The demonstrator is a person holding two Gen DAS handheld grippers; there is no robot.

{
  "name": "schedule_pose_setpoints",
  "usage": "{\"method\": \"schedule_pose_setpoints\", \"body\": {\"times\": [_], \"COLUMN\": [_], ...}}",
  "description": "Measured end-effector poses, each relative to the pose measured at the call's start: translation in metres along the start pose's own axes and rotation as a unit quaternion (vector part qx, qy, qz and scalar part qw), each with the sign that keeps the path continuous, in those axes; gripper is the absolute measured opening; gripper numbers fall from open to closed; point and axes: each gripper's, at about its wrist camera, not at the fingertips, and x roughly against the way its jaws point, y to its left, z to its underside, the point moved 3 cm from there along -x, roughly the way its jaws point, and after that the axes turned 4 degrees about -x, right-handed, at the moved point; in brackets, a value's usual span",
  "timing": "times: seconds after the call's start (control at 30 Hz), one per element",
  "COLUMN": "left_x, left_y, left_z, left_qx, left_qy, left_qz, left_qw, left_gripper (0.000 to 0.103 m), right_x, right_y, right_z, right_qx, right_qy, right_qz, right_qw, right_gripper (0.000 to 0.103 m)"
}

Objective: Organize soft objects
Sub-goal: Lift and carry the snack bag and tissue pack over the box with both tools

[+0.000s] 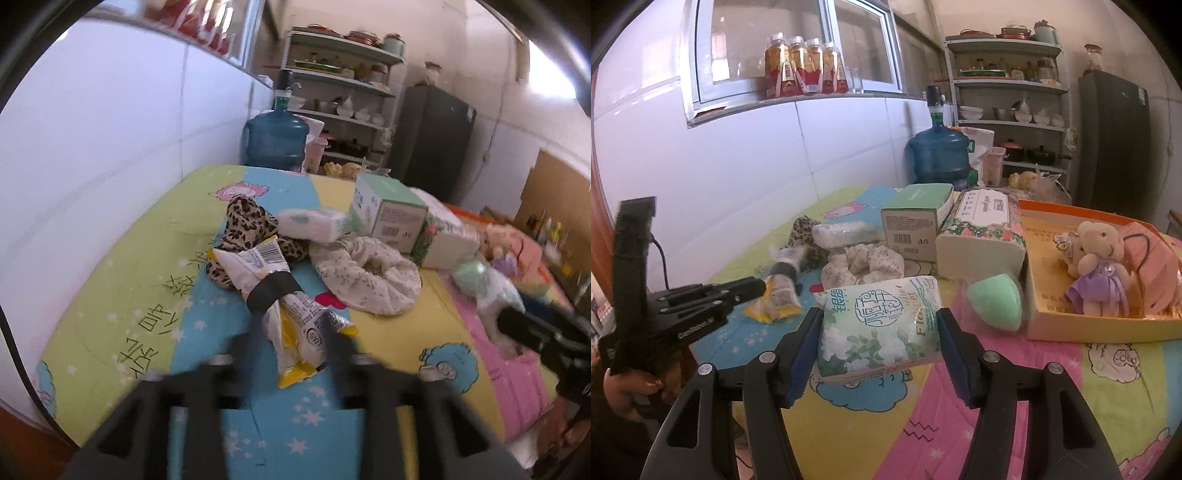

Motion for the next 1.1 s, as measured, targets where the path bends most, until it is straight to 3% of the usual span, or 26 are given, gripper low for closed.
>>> {"method": "schedule_pose_setpoints", "body": {"times": [0.03,0.07,0.2,0.47,0.63,0.7,0.83,1.1], "left_x": [0.002,0.003,-0.003,-0.041,-0.056,-0.056,-0.056,-0.042], "left_y": [0.003,0.007,0.011,0.004,0.003,0.001,0.000,-0.011], "left_z": [-0.001,-0.003,-0.011,-0.020,-0.015,-0.015,-0.015,-0.013], "left_qx": [0.013,0.027,0.057,0.072,0.075,0.070,0.064,0.040], "left_qy": [-0.007,-0.014,-0.015,0.031,0.057,0.050,0.046,0.037], "left_qz": [0.008,0.011,0.008,-0.040,-0.049,-0.042,-0.037,-0.032], "left_qw": [0.9999,0.9995,0.9983,0.9961,0.9943,0.9954,0.9962,0.9980], "left_gripper": [0.062,0.065,0.067,0.067,0.067,0.057,0.048,0.039], "right_x": [0.000,0.001,0.003,0.004,0.000,-0.002,-0.005,-0.001], "right_y": [0.000,-0.001,-0.004,-0.015,-0.023,-0.025,-0.027,-0.030], "right_z": [0.000,0.000,0.000,-0.001,-0.003,-0.004,-0.002,-0.002], "right_qx": [-0.001,-0.001,-0.004,-0.013,-0.022,-0.024,-0.026,-0.031], "right_qy": [-0.001,-0.002,-0.007,-0.011,-0.010,-0.009,-0.004,-0.008], "right_qz": [-0.001,-0.001,-0.006,-0.011,-0.018,-0.021,-0.027,-0.025], "right_qw": [1.000,1.000,1.000,1.000,1.000,0.999,0.999,0.999], "right_gripper": [0.064,0.064,0.064,0.064,0.064,0.064,0.064,0.064]}}
